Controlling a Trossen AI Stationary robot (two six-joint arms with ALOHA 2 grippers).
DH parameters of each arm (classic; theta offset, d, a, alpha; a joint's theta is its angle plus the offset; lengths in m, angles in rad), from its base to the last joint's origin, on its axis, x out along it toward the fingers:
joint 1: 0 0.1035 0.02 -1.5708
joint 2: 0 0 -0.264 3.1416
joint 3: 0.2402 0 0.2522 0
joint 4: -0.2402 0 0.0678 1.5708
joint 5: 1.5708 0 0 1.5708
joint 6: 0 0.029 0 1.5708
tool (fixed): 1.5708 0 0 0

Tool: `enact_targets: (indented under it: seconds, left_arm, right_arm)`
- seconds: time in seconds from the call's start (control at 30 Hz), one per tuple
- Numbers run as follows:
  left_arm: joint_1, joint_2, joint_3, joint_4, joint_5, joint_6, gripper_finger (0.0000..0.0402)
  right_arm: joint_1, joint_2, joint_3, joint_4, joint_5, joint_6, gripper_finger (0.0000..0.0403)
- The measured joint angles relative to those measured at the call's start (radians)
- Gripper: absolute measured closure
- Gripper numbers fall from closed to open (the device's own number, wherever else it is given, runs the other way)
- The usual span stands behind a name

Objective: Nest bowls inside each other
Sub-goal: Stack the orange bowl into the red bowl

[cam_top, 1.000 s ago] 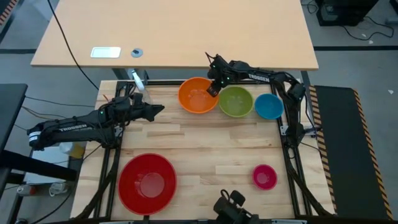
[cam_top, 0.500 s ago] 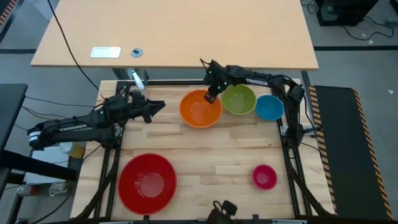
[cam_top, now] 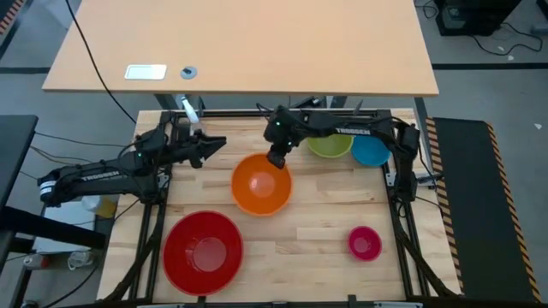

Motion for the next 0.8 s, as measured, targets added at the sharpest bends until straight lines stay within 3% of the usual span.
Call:
enact_targets:
  seconds: [0.2,0.43,0.53,0.67,0.8]
  left_arm:
    - [0.018,0.002,0.037,-0.016,0.003,0.046,0.0244]
    - [0.041,0.002,0.169,-0.176,0.000,0.151,0.0244]
    - [0.037,0.002,0.264,-0.388,0.019,0.170,0.0244]
    - [0.008,0.022,0.417,-0.773,0.022,0.169,0.0244]
    - [-0.032,0.076,0.531,-1.004,0.012,0.168,0.0244]
  right_arm:
    - [0.086,-0.068,0.003,0.081,0.019,0.139,0.0372]
    - [0.200,-0.092,0.002,0.206,0.051,0.267,0.0374]
    - [0.229,-0.088,0.002,0.212,0.101,0.315,0.0374]
    - [0.246,-0.087,0.002,0.184,0.244,0.341,0.0374]
    - [0.236,-0.087,0.002,0.170,0.324,0.373,0.0374]
